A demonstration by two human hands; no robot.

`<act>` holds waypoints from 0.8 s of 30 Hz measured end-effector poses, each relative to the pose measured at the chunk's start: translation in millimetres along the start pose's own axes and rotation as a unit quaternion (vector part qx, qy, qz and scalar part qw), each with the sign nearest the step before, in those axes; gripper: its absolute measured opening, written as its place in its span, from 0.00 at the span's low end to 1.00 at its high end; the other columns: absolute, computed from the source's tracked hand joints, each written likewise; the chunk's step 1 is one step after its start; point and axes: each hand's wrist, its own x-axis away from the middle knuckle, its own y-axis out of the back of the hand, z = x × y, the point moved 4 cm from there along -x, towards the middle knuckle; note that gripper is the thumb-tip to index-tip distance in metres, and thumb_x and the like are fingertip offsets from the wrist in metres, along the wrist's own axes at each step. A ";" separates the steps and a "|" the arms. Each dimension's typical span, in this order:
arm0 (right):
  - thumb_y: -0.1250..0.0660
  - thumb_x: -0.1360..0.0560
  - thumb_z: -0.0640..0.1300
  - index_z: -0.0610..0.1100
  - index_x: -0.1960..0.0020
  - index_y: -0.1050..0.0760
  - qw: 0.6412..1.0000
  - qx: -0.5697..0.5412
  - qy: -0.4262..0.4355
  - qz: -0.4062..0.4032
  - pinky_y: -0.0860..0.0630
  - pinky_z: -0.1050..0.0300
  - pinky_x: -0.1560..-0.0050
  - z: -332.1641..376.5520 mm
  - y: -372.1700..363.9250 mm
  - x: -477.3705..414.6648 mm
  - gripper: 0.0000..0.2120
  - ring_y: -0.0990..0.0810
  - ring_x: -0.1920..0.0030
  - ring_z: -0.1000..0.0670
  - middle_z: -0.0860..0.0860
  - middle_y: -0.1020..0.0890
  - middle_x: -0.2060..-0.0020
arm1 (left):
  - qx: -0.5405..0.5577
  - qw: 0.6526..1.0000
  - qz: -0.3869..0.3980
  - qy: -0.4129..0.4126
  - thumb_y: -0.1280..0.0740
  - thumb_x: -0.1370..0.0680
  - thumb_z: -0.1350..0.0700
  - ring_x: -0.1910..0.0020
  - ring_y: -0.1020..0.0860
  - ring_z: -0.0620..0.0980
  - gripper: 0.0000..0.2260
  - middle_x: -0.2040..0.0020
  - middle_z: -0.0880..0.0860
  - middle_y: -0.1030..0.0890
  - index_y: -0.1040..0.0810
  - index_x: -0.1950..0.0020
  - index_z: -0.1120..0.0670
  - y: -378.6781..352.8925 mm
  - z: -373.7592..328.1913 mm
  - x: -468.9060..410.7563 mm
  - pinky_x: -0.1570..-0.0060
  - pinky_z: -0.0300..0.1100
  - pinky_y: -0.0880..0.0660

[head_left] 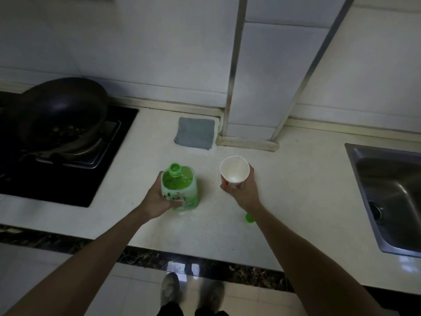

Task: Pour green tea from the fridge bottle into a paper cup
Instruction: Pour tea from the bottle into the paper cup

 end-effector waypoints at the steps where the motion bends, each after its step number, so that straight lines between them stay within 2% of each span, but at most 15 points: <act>1: 0.18 0.39 0.39 0.44 0.30 0.39 1.000 0.002 -0.004 0.004 0.32 0.62 0.42 0.5 -0.7 -1.3 0.44 0.29 0.40 0.54 0.51 0.28 0.38 | 0.001 1.000 0.004 0.001 0.21 0.38 0.71 0.50 0.21 0.41 0.35 0.47 0.48 0.21 0.31 0.37 0.52 -0.3 0.4 -1.3 0.57 0.31 0.22; 4: 0.19 0.38 0.40 0.43 0.31 0.36 1.000 0.015 -0.008 0.012 0.31 0.59 0.42 3.4 -0.5 -2.6 0.41 0.28 0.41 0.53 0.48 0.26 0.37 | 0.003 1.000 0.011 -0.001 0.21 0.39 0.70 0.48 0.21 0.44 0.35 0.46 0.49 0.21 0.32 0.37 0.52 -0.9 2.2 -4.0 0.55 0.33 0.22; 8: 0.18 0.38 0.41 0.46 0.32 0.35 0.999 0.024 -0.001 0.027 0.31 0.61 0.43 8.3 -0.9 2.1 0.40 0.28 0.42 0.55 0.52 0.26 0.40 | 0.003 1.000 0.014 -0.005 0.19 0.40 0.67 0.44 0.20 0.49 0.38 0.44 0.51 0.21 0.33 0.35 0.51 -1.9 7.9 -6.5 0.50 0.42 0.20; 12: 0.18 0.39 0.42 0.51 0.36 0.36 0.999 0.021 0.011 0.032 0.30 0.63 0.45 15.0 3.6 8.5 0.38 0.26 0.43 0.55 0.56 0.26 0.43 | 0.021 1.000 0.002 -0.007 0.18 0.41 0.65 0.43 0.21 0.49 0.39 0.43 0.49 0.21 0.32 0.35 0.49 -9.6 5.8 -6.2 0.50 0.41 0.20; 16: 0.17 0.40 0.43 0.49 0.35 0.34 0.999 0.026 0.020 0.031 0.27 0.58 0.42 24.5 14.6 12.1 0.39 0.25 0.42 0.53 0.55 0.25 0.42 | 0.034 0.999 -0.018 -0.014 0.16 0.50 0.53 0.43 0.21 0.49 0.43 0.43 0.49 0.20 0.30 0.40 0.44 -17.1 4.8 -2.5 0.48 0.49 0.20; 18: 0.18 0.40 0.44 0.50 0.36 0.35 0.999 0.027 0.025 0.031 0.26 0.59 0.43 30.6 21.4 12.8 0.39 0.25 0.42 0.53 0.55 0.25 0.42 | 0.025 0.999 -0.030 -0.021 0.16 0.51 0.53 0.45 0.21 0.47 0.41 0.44 0.48 0.20 0.29 0.42 0.43 -20.6 0.4 -1.8 0.49 0.47 0.20; 21: 0.18 0.40 0.42 0.51 0.37 0.35 0.999 0.018 0.030 0.032 0.29 0.71 0.50 44.1 32.9 12.1 0.38 0.24 0.43 0.53 0.54 0.24 0.43 | -0.006 0.999 -0.028 -0.045 0.15 0.46 0.60 0.47 0.21 0.47 0.38 0.46 0.47 0.20 0.28 0.43 0.44 -24.3 -13.2 -5.5 0.53 0.40 0.21; 22: 0.18 0.41 0.43 0.51 0.37 0.35 0.999 0.013 0.034 0.033 0.30 0.72 0.52 50.3 37.5 10.9 0.39 0.24 0.43 0.52 0.53 0.24 0.43 | -0.016 0.998 -0.019 -0.052 0.15 0.46 0.59 0.47 0.21 0.48 0.38 0.47 0.47 0.20 0.28 0.42 0.45 -24.8 -19.9 -7.1 0.52 0.41 0.21; 24: 0.18 0.41 0.44 0.52 0.37 0.36 0.999 0.007 0.042 0.033 0.29 0.67 0.51 61.4 46.6 7.7 0.39 0.25 0.43 0.52 0.53 0.24 0.43 | -0.031 0.997 -0.010 -0.069 0.17 0.49 0.53 0.48 0.20 0.51 0.38 0.47 0.50 0.19 0.29 0.42 0.46 -22.4 -33.7 -10.7 0.50 0.47 0.20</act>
